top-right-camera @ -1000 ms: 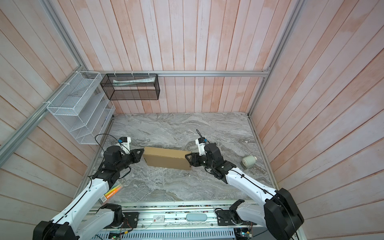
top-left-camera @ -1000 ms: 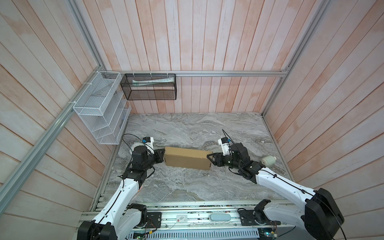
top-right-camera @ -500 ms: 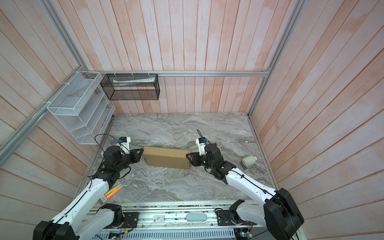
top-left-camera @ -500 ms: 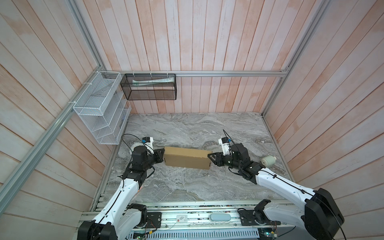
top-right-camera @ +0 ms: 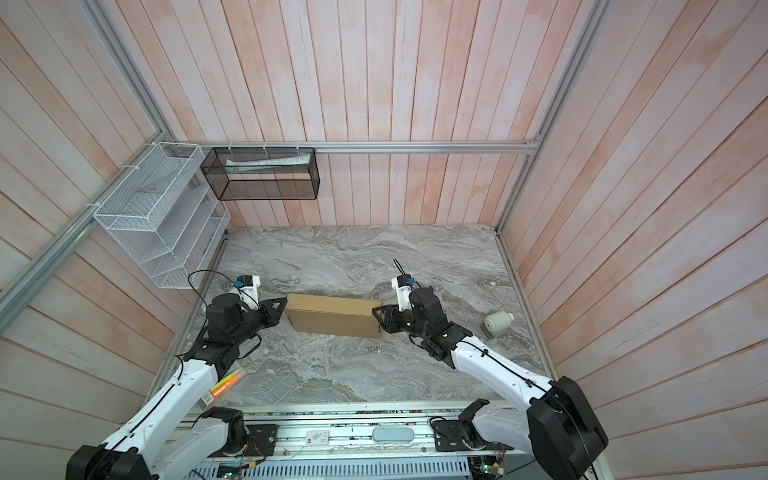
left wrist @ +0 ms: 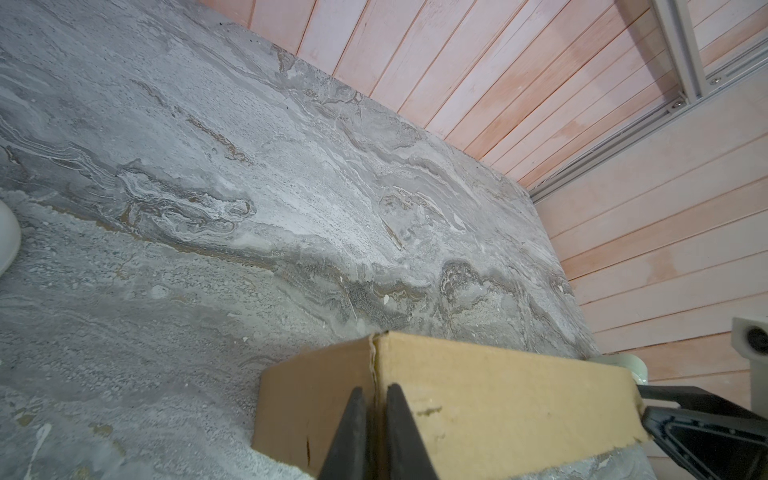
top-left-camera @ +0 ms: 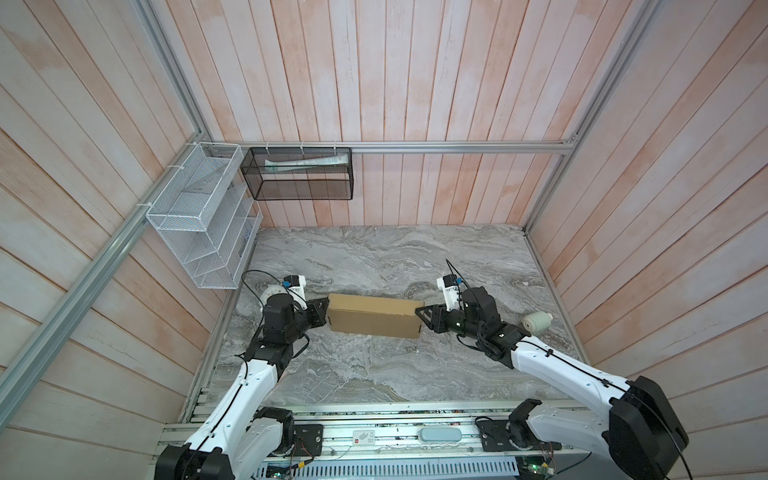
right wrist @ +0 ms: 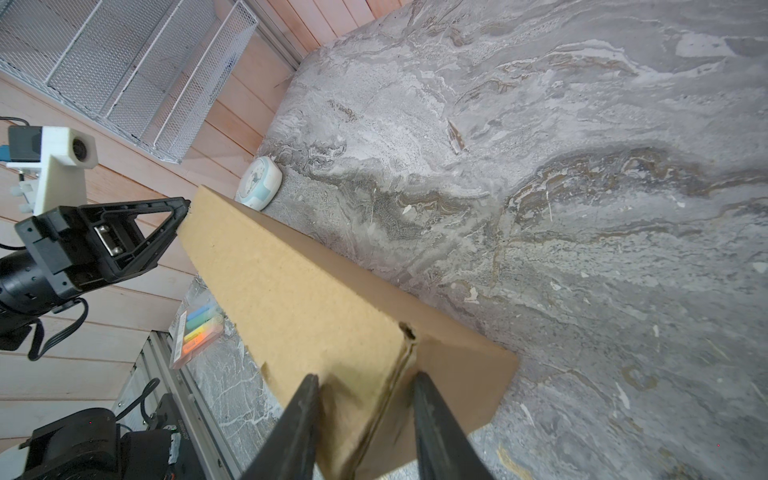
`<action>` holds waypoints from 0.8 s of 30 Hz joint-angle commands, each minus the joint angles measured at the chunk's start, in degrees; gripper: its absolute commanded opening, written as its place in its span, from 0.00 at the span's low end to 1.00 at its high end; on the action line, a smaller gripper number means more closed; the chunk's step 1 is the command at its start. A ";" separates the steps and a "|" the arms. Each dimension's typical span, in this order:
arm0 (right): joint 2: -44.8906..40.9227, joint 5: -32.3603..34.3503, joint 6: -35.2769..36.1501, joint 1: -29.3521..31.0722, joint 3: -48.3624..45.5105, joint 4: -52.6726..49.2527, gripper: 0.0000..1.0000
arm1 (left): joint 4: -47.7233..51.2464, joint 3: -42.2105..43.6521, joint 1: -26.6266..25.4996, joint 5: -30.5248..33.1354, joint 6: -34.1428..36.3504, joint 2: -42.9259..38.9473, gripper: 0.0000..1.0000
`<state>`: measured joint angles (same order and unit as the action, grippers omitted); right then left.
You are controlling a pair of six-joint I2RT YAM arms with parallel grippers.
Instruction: Fold the paper box
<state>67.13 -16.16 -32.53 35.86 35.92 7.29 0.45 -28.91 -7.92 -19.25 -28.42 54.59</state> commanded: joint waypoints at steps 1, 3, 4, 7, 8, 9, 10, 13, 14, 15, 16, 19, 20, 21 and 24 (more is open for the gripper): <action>0.94 -0.62 1.98 0.98 -0.65 -3.47 0.38 | 6.01 2.27 -0.56 -3.47 -0.47 0.14 0.13; 0.73 -1.01 2.67 1.00 -0.58 -3.35 0.38 | 6.29 2.45 -0.57 -3.85 -0.58 -0.13 0.13; 0.65 -1.19 2.95 0.97 -0.51 -3.33 0.38 | 6.30 2.53 -0.56 -4.02 -0.81 -0.35 0.13; 0.30 -1.66 3.61 1.05 -0.42 -3.42 0.38 | 6.73 2.71 -0.52 -4.30 -1.10 -0.97 0.13; 0.12 -1.68 3.83 1.06 -0.56 -3.42 0.38 | 6.86 2.65 -0.56 -4.39 -1.15 -1.27 0.13; -0.13 -1.76 4.01 1.07 -0.60 -3.42 0.38 | 7.07 2.71 -0.58 -4.56 -1.24 -1.56 0.13; -0.36 -1.85 4.22 1.17 -0.67 -3.33 0.38 | 7.29 2.71 -0.52 -4.73 -1.35 -1.80 0.13; -1.40 -1.85 4.97 1.29 -1.02 -3.42 0.38 | 8.08 2.72 -0.53 -4.99 -1.72 -2.71 0.13; -1.84 -1.77 5.17 1.40 -1.24 -3.34 0.38 | 8.25 2.84 -0.53 -5.16 -1.97 -3.11 0.13; -2.21 -1.83 5.33 1.41 -1.45 -3.27 0.38 | 8.23 3.02 -0.55 -5.47 -2.15 -3.39 0.13; -2.63 -1.85 5.44 1.49 -1.68 -3.16 0.38 | 8.14 3.30 -0.51 -5.78 -2.40 -3.72 0.13; -3.37 -1.77 5.47 1.50 -2.33 -2.98 0.38 | 8.60 3.59 -0.52 -5.98 -2.60 -4.24 0.13; -3.49 -1.85 5.41 1.53 -2.37 -3.06 0.38 | 8.74 3.75 -0.54 -6.07 -2.70 -4.38 0.13; -3.57 -1.94 5.38 1.50 -2.50 -3.07 0.38 | 8.79 3.85 -0.55 -6.15 -2.77 -4.41 0.13; -3.92 -2.12 5.11 1.76 -3.15 -2.82 0.38 | 9.52 4.03 -0.55 -6.60 -2.85 -4.93 0.13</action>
<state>63.72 -16.40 -28.25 36.42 34.24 5.56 3.84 -27.07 -7.86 -21.19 -30.74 49.58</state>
